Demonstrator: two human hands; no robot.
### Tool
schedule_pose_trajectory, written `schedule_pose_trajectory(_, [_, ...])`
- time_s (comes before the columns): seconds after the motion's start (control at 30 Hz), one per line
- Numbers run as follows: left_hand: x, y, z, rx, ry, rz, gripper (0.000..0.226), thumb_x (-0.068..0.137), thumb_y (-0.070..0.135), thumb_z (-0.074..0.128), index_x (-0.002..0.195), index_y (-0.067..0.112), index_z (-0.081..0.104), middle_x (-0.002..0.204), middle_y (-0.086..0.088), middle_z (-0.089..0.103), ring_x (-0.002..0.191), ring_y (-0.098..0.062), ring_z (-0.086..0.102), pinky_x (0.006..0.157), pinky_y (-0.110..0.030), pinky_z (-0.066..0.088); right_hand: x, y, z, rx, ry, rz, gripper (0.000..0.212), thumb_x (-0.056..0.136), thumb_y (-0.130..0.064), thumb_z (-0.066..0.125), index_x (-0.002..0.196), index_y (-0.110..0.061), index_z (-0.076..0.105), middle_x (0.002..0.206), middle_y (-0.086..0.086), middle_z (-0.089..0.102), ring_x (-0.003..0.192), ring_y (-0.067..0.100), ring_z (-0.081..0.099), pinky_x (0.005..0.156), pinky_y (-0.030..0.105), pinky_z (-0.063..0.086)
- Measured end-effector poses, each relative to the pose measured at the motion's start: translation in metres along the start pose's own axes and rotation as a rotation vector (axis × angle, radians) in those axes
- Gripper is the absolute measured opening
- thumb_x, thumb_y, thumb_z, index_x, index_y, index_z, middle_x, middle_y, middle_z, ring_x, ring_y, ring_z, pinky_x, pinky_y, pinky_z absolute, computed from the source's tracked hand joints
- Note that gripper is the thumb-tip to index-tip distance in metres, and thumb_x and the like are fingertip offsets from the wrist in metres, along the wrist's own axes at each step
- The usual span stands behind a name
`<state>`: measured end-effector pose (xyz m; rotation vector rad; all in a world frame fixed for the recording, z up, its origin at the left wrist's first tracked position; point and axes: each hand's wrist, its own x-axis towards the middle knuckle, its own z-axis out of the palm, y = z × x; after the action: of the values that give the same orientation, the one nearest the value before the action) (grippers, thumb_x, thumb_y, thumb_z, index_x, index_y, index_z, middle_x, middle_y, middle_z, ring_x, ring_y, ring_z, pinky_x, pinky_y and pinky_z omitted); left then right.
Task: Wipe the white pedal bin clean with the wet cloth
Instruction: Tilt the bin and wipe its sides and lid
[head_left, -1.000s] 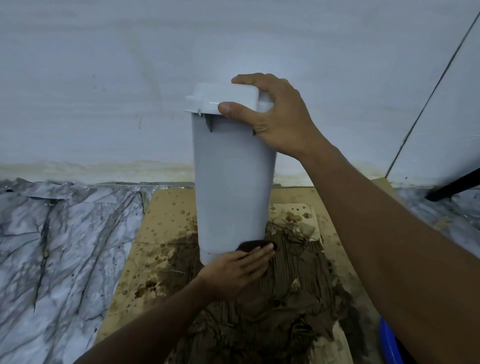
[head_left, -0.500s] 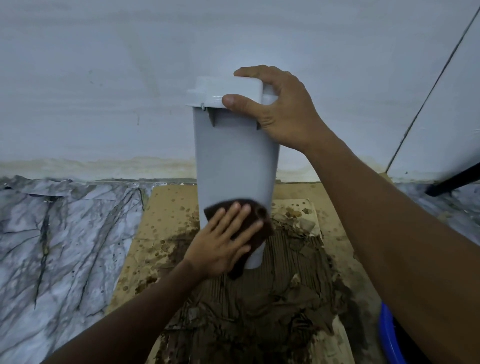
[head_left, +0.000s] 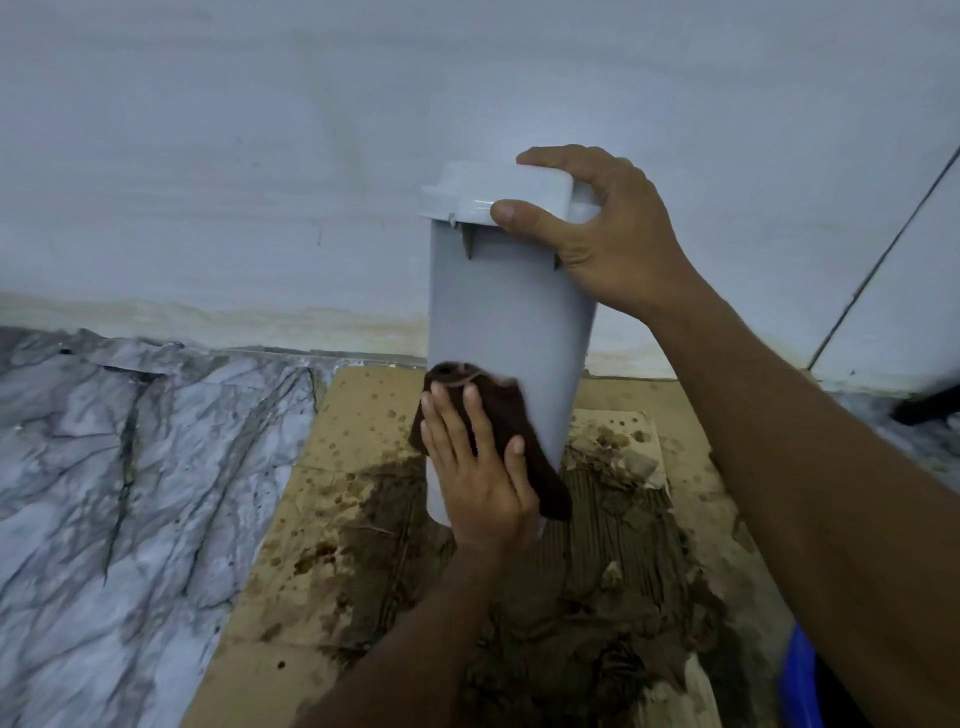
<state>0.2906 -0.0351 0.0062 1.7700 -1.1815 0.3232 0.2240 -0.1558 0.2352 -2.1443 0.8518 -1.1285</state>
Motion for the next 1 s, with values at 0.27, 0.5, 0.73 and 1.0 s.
schedule_pose_trajectory(0.27, [-0.046,0.046,0.027,-0.268,0.159,-0.695,0.066,0.106,0.047,0.017,0.159,0.01,0.002,0.167,-0.012,-0.008,0.154,-0.027,-0.01,0.122,-0.059,0.011,0.001,-0.004,0.01,-0.012,0.011,-0.015,0.057,0.07,-0.07,0.072,0.117,-0.038,0.067,0.115,-0.021,0.063,0.116,0.005,0.053,0.098,0.025,0.044])
schedule_pose_trajectory(0.5, [0.0,0.057,0.03,-0.232,0.25,-0.48,0.064,0.106,0.04,0.024,0.159,0.008,0.011,0.168,-0.01,-0.003,0.155,-0.024,-0.007,0.125,-0.044,-0.002,0.0,-0.003,0.008,-0.007,0.022,-0.014,0.058,0.069,-0.07,0.072,0.117,-0.037,0.067,0.115,-0.021,0.063,0.116,0.006,0.053,0.099,0.028,0.045])
schedule_pose_trajectory(0.73, [-0.029,0.06,0.037,-0.432,0.29,-1.121,0.074,0.1,0.049,0.019,0.159,0.009,-0.002,0.167,-0.013,-0.01,0.154,-0.025,-0.012,0.125,-0.044,-0.003,-0.002,-0.004,0.007,-0.011,0.011,-0.007,0.056,0.07,-0.069,0.072,0.117,-0.039,0.066,0.116,-0.021,0.062,0.117,0.005,0.052,0.1,0.026,0.044])
schedule_pose_trajectory(1.0, [0.023,0.051,0.019,-0.178,0.251,-0.412,0.063,0.105,0.037,0.026,0.159,0.009,0.012,0.168,-0.01,0.007,0.155,-0.023,0.004,0.125,-0.044,0.004,-0.003,-0.001,0.001,0.018,0.035,0.017,0.055,0.07,-0.065,0.075,0.117,-0.037,0.068,0.111,-0.024,0.061,0.116,0.005,0.053,0.101,0.03,0.045])
